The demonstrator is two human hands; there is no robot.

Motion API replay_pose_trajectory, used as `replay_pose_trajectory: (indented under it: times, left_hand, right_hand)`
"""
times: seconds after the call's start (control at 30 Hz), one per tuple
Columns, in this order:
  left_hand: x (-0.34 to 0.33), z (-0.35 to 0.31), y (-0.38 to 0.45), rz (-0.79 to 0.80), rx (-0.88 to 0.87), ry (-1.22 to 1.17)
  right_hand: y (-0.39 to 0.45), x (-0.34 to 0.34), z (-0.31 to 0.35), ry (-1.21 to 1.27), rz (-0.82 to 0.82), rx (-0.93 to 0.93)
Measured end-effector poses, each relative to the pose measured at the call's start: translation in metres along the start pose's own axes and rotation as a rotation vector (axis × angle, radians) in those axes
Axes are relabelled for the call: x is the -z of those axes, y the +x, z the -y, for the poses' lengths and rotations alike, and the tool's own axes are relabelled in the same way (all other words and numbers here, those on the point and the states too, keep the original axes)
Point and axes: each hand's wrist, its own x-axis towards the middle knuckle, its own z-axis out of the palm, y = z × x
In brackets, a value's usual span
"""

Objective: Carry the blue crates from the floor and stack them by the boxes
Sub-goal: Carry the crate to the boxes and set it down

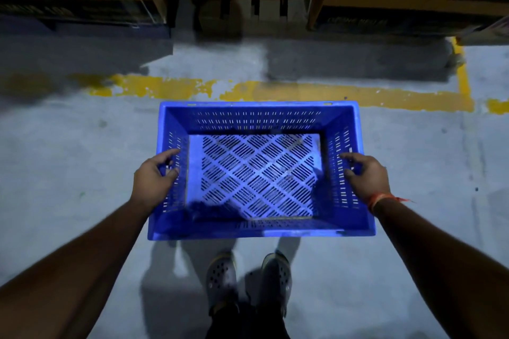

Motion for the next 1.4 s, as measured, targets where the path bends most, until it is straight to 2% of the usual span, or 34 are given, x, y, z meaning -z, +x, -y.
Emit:
replay_pose_trajectory:
  times: [0.23,0.4,0.67,1.4]
  left_hand:
    - [-0.01,0.009,0.022,0.01,-0.007,0.052]
    - [-0.022,0.023,0.02,0.06,-0.034,0.093]
    - [-0.035,0.031,0.018,-0.074,-0.113,0.145]
    - [-0.04,0.041,0.022,-0.159,-0.234,0.195]
  right_hand:
    - [0.011,-0.023,-0.001,0.021,-0.014,-0.031]
    - [0.008,-0.038,-0.009,-0.052,-0.053,0.032]
    - [0.009,-0.052,-0.013,-0.103,-0.122,0.037]
    - [0.018,-0.058,-0.02,-0.213,-0.161,0.095]
